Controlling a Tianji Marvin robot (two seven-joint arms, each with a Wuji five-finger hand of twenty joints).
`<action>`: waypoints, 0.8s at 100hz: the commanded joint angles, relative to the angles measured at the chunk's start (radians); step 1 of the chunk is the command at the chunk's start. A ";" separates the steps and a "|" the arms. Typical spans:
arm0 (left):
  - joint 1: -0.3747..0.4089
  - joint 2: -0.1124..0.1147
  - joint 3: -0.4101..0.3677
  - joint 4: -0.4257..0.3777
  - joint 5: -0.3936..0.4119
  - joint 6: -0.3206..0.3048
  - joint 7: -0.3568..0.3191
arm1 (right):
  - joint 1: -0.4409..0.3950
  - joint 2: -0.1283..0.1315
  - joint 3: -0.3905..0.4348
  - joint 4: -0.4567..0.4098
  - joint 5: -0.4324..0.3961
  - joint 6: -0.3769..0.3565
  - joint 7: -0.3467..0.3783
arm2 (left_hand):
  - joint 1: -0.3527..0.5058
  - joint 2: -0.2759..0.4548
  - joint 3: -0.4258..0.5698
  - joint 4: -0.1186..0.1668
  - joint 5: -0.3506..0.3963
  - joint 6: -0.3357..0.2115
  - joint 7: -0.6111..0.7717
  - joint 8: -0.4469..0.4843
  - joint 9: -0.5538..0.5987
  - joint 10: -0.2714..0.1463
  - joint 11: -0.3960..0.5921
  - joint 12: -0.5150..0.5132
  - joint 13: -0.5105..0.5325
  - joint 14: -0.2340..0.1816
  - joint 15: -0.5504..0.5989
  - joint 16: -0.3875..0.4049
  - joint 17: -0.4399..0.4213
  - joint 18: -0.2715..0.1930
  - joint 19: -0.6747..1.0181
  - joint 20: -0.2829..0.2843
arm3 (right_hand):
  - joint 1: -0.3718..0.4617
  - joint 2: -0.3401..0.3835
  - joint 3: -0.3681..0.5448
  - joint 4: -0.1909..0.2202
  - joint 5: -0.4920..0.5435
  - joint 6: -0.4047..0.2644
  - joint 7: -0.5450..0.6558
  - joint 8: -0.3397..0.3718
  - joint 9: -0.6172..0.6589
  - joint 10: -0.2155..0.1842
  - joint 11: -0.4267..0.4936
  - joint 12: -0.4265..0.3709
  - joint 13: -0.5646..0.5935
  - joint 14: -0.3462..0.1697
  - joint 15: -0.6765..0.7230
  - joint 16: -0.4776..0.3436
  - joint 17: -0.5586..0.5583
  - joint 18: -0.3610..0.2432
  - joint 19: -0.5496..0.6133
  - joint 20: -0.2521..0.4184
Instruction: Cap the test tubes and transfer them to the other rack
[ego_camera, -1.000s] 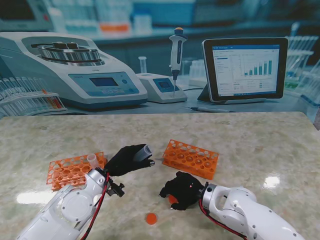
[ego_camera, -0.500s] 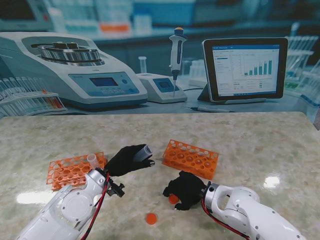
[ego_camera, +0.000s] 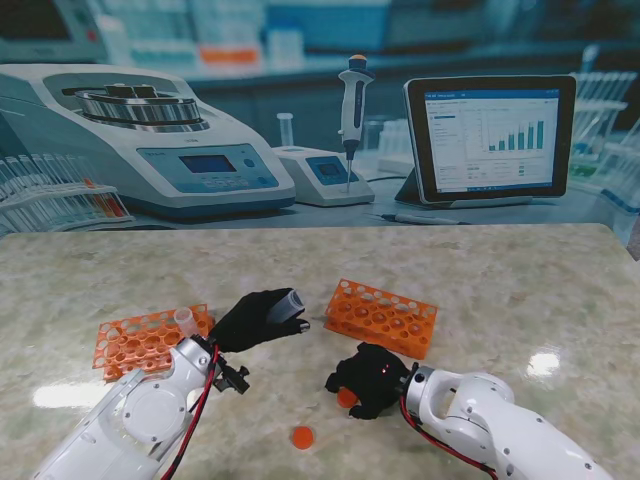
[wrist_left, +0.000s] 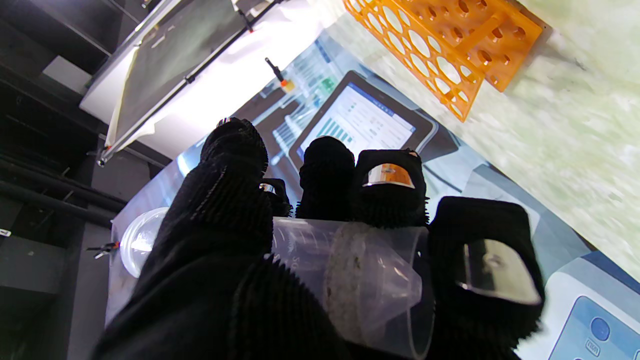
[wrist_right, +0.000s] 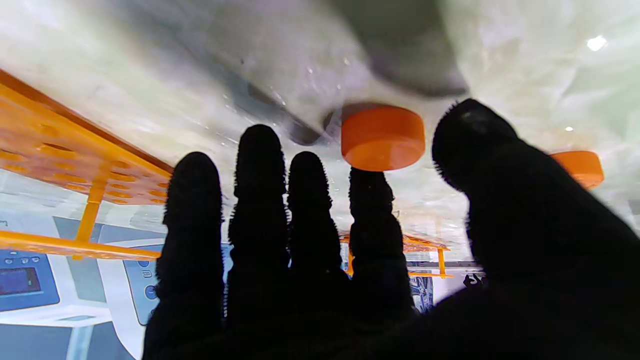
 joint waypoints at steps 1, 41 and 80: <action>0.001 0.001 0.001 -0.003 0.000 0.004 -0.004 | -0.004 0.000 -0.006 0.006 -0.003 0.006 0.000 | 0.005 0.067 0.019 0.027 0.018 -0.063 0.076 0.056 0.025 -0.034 0.003 -0.002 0.037 -0.023 0.040 0.004 0.042 -0.027 0.127 -0.031 | 0.028 -0.057 0.027 0.007 0.000 -0.021 0.028 0.018 0.016 -0.006 0.026 0.020 0.024 -0.012 0.004 0.015 0.018 0.012 0.032 0.027; 0.001 0.001 0.001 -0.002 0.000 0.004 -0.005 | 0.017 -0.001 -0.036 0.027 0.013 0.020 0.002 | 0.006 0.067 0.019 0.027 0.017 -0.063 0.076 0.056 0.025 -0.035 0.003 -0.002 0.036 -0.022 0.038 0.004 0.042 -0.025 0.124 -0.032 | 0.109 -0.049 0.073 0.004 0.050 -0.063 0.111 0.086 0.072 -0.019 0.048 0.047 0.085 -0.022 0.023 0.039 0.074 -0.001 0.045 0.030; 0.001 0.001 0.000 -0.003 0.001 0.004 -0.004 | 0.044 -0.002 -0.075 0.057 0.030 0.027 -0.006 | 0.006 0.067 0.018 0.027 0.017 -0.064 0.076 0.056 0.025 -0.035 0.003 -0.002 0.036 -0.022 0.037 0.003 0.042 -0.024 0.123 -0.032 | 0.210 -0.089 0.116 -0.062 0.054 -0.114 0.252 0.018 0.149 -0.031 0.034 0.196 0.146 -0.029 0.052 0.080 0.134 -0.017 0.061 0.029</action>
